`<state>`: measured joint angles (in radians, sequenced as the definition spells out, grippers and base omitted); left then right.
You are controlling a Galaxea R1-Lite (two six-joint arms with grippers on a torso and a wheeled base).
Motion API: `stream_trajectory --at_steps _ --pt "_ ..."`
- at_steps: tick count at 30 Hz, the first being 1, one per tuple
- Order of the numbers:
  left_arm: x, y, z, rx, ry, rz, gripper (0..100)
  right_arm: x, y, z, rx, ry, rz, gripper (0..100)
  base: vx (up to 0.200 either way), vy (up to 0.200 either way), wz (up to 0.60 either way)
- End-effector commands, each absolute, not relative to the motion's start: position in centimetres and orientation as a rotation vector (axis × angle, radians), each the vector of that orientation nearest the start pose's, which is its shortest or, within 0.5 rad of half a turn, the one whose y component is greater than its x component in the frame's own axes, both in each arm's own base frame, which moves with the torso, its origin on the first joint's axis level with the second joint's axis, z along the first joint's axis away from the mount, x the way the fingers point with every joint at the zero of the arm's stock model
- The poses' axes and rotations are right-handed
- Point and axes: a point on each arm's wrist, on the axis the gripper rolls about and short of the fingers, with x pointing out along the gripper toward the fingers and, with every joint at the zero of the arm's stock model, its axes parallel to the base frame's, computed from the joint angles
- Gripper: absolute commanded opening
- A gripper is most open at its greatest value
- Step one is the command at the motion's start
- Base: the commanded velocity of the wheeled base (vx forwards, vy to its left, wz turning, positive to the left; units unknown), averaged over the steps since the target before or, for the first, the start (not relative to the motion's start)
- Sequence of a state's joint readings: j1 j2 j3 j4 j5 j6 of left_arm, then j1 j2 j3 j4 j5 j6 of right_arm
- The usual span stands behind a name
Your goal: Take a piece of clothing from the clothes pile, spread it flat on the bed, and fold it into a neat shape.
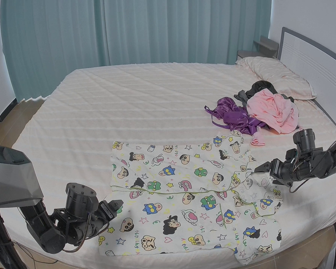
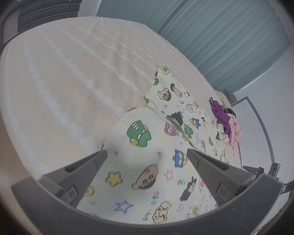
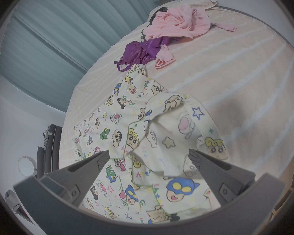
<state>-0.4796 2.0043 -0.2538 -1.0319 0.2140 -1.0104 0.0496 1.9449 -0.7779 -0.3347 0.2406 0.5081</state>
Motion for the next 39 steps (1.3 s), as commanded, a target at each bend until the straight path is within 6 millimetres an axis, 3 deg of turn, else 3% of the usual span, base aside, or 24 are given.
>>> stream_trajectory --at_steps 1,5,8,10,14,19,22,39 --pt "22.1 -10.9 1.9 -0.720 0.729 0.112 100 31.5 2.2 7.1 0.553 0.893 0.058 100 0.000 0.000 0.00" --pt "22.9 -10.6 2.6 -0.744 0.684 0.112 100 31.5 2.3 7.1 0.552 0.893 0.060 100 0.000 0.000 0.00" --pt "24.5 -10.5 3.3 -0.775 0.632 0.111 100 31.4 2.4 7.2 0.550 0.891 0.063 100 0.000 0.000 0.00" --pt "26.6 -10.2 3.9 -0.781 0.584 0.123 100 31.2 2.6 7.5 0.548 0.887 0.071 100 0.000 0.000 0.00" --pt "30.5 -9.9 2.9 -0.687 0.625 0.171 100 30.9 2.9 7.7 0.543 0.886 0.082 100 0.000 0.000 0.00" --pt "33.6 -10.5 1.1 -0.660 0.637 0.182 100 30.8 2.9 7.7 0.544 0.879 0.082 100 0.000 0.000 0.00" --pt "33.8 -10.7 0.1 -0.642 0.658 0.183 100 30.8 2.8 7.6 0.542 0.867 0.082 100 0.000 0.000 0.00" --pt "33.2 -11.1 -0.3 -0.640 0.684 0.178 100 30.8 2.9 7.4 0.543 0.867 0.084 100 0.000 0.000 0.00"
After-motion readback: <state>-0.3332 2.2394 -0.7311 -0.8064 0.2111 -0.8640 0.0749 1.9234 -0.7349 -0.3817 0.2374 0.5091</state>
